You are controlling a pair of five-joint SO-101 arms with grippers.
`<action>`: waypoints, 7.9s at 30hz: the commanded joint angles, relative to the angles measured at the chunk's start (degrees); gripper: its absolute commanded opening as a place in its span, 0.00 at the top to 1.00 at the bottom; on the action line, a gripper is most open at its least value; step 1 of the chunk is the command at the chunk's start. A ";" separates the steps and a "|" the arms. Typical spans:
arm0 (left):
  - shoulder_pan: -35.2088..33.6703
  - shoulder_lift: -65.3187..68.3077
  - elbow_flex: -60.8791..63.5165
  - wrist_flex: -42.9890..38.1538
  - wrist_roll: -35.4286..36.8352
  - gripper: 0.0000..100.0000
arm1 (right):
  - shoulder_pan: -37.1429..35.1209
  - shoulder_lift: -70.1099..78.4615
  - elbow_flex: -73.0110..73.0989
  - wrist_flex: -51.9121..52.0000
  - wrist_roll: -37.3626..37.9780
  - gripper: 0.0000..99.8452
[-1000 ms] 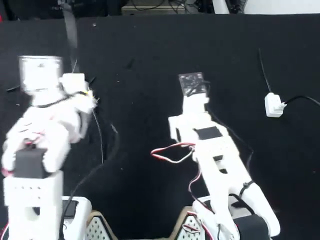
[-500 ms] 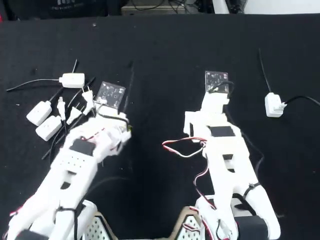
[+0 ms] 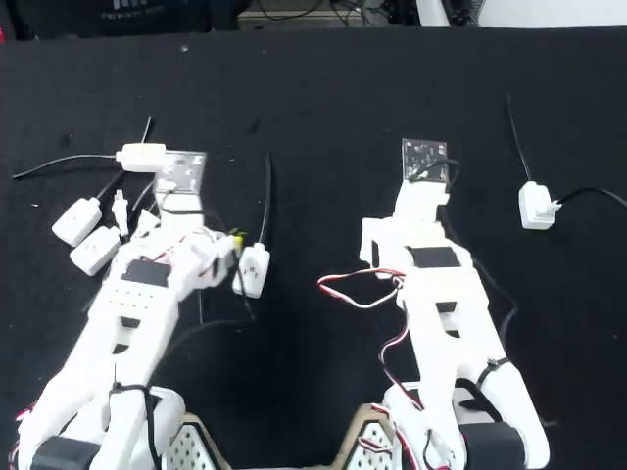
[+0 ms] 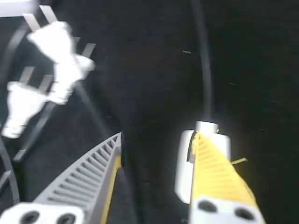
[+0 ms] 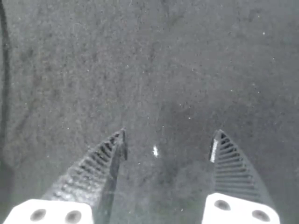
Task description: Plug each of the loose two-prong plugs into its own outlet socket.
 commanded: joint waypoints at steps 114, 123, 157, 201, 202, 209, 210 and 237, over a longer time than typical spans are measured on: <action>-15.43 18.64 -22.46 18.90 -12.31 0.77 | 0.97 -1.98 -2.42 -1.14 -0.44 0.73; -16.92 18.64 -21.05 19.25 -12.22 0.77 | 0.97 -1.98 -2.59 -1.14 -0.44 0.73; -5.41 28.22 -31.78 16.26 -2.11 0.77 | 1.05 -1.98 -2.77 -1.14 -0.09 0.73; 23.78 31.47 -29.67 14.95 -1.67 0.77 | 12.31 -1.63 -7.69 0.97 -0.09 0.73; 22.81 31.47 -29.49 13.10 0.09 0.77 | 12.31 -1.63 -7.69 1.05 -0.09 0.73; 16.75 31.56 -29.76 5.89 7.21 0.77 | 12.31 -1.63 -7.69 0.97 -0.09 0.73; 16.40 31.56 -29.85 5.89 7.65 0.77 | 12.31 -1.63 -7.69 0.97 -0.09 0.73; 6.20 45.27 -44.09 17.23 9.23 0.77 | 12.31 -1.54 -6.90 0.88 -0.35 0.73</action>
